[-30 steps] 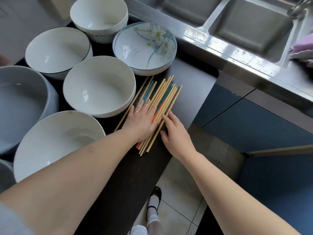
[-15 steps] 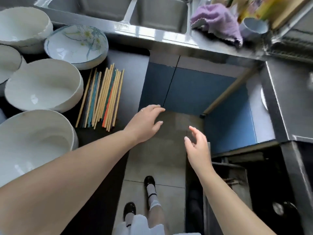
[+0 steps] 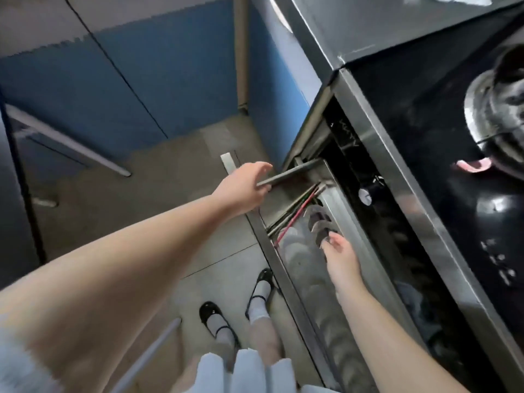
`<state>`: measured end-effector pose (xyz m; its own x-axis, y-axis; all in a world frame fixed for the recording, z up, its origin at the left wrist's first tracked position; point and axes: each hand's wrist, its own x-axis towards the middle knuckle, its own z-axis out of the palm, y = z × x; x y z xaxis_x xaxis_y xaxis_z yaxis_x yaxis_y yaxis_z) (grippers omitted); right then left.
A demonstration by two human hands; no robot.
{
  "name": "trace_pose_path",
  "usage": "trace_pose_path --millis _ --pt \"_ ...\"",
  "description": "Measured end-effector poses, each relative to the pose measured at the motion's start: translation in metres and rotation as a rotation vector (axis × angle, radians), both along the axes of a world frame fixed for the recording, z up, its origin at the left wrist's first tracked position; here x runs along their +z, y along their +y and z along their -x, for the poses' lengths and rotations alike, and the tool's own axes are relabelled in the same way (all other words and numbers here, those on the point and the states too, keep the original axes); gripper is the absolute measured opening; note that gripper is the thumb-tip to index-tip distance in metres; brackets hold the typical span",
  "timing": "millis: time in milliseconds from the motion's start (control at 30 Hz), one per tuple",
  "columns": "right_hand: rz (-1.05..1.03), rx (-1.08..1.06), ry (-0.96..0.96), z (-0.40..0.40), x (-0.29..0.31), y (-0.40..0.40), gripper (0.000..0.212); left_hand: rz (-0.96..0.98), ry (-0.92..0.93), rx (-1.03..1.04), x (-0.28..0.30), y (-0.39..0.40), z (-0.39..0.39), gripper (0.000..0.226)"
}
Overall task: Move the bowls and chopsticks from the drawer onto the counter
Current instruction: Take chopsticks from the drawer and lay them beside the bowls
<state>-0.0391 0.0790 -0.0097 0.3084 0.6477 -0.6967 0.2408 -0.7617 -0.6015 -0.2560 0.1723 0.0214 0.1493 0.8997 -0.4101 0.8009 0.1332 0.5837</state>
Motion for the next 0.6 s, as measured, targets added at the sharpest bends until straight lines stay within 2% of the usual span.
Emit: trace_pose_path --millis 133,233,367,600 --pt "0.093 -0.025 0.010 -0.029 -0.039 0.013 0.043 0.088 0.004 -0.003 -0.047 0.034 -0.045 0.042" --pt "0.156 0.004 0.053 -0.034 -0.074 0.027 0.046 0.202 0.045 -0.011 -0.088 0.051 -0.070 0.048" --pt "0.228 0.067 0.092 -0.029 -0.123 0.043 0.052 0.321 0.163 -0.053 -0.142 0.060 -0.090 0.055" --pt "0.243 0.146 0.052 -0.027 -0.185 0.080 0.054 0.386 0.285 -0.116 -0.207 0.072 -0.109 0.068"
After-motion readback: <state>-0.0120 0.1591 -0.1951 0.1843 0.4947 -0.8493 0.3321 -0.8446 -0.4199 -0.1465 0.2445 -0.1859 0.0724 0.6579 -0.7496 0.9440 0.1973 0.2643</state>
